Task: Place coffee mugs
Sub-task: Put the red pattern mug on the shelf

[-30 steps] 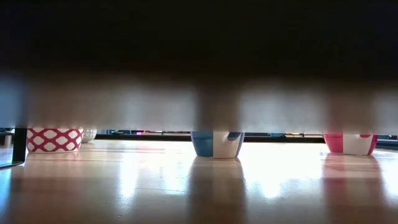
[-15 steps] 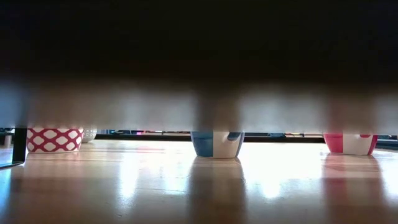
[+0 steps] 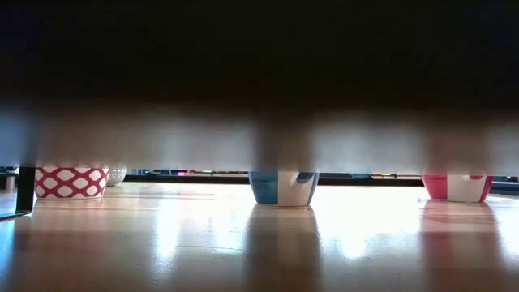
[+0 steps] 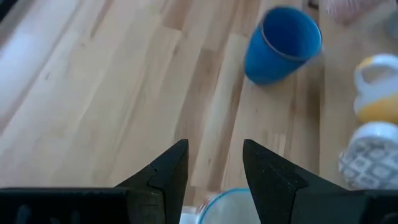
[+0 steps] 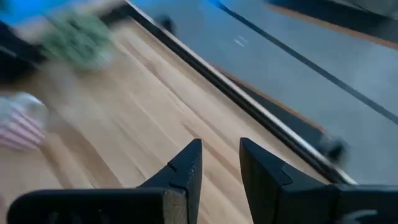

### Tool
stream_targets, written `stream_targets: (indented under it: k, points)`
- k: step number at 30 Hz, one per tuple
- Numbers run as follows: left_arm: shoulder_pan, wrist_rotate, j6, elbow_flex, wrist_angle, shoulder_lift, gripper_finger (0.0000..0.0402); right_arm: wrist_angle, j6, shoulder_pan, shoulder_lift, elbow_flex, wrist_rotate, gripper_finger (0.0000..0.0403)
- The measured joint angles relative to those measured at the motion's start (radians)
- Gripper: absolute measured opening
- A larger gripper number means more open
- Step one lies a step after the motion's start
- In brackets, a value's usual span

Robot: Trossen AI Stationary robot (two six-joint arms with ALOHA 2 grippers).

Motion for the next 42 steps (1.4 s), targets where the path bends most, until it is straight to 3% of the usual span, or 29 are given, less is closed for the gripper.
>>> stream_targets:
  k: [6, 8, 17, 20, 28, 37, 42]
  points:
    - [-0.037, -0.11, -0.056, 0.0, 0.072, 0.0, 0.0142, 0.567, -0.267, -0.117, -0.02, -0.189, -0.497, 0.0084]
    - [-0.052, -0.129, -0.033, 0.0, 0.087, -0.003, 0.0142, 0.7, -0.325, -0.131, -0.02, -0.272, -0.599, 0.0084]
    - [-0.082, -0.228, 0.01, -0.013, 0.026, -0.143, 0.0142, 1.114, -0.322, -0.112, -0.018, -0.595, -0.745, 0.0084]
    - [-0.081, -0.243, -0.005, -0.086, 0.105, -0.234, 0.0142, 1.205, -0.3, -0.083, -0.019, -0.634, -0.762, 0.0084]
    - [-0.081, -0.214, 0.033, -0.379, 0.46, -0.397, 0.0142, 1.189, -0.32, -0.02, -0.018, -0.645, -0.678, 0.0084]
    - [-0.08, -0.211, 0.186, -0.391, 0.563, -0.4, 0.0142, 1.182, -0.257, -0.019, -0.019, -0.645, -0.512, 0.0084]
    - [-0.08, -0.209, 0.257, -0.391, 0.636, -0.4, 0.0142, 1.168, -0.199, -0.019, -0.018, -0.644, -0.506, 0.0084]
